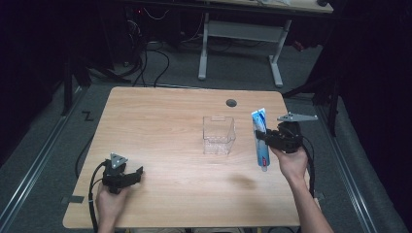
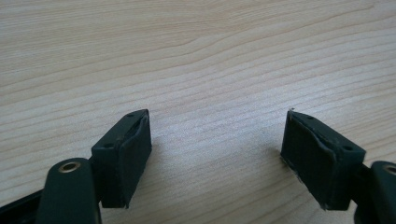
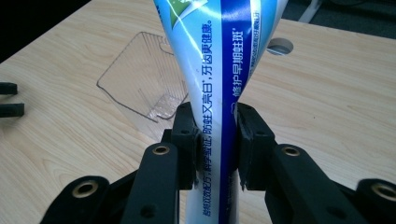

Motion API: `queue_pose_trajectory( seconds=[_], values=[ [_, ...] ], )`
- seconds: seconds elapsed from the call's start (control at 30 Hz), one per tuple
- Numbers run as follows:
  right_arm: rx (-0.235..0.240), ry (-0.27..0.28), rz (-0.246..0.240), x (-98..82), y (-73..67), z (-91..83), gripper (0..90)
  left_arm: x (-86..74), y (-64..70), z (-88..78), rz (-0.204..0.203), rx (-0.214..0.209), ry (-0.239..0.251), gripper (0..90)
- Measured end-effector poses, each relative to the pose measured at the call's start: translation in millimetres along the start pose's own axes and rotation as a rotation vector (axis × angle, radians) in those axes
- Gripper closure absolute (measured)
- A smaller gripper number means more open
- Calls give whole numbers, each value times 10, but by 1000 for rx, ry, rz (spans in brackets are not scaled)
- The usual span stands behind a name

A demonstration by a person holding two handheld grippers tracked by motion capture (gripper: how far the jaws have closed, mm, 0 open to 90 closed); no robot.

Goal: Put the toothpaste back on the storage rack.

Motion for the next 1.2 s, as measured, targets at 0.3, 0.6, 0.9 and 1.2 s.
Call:
queue_pose_trajectory(
  seconds=[0.3, 0.6, 0.9, 1.2],
  values=[
    [17, 32, -24, 100, -80, -28, 719, 1, -2, -1, -1, 0, 0, 244],
    [38, 54, -48, 226, -176, -19, 719, 0, -2, -1, -1, 0, 0, 244],
    [58, 78, -61, 367, -255, -11, 720, 1, -3, -1, -2, -1, 0, 244],
    [69, 88, -74, 463, -303, 7, 720, 1, -2, -1, -3, -1, 0, 244]
  ],
)
Point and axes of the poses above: each handheld gripper's, and its own axes: z roughly forward along the jaws, x roughly out of its top, y roughly to its right, the point moved 4 cm from there along z, roughly forward along the jaws, and after that the axes turned 6 degrees about -z, right-handed, at the moved point
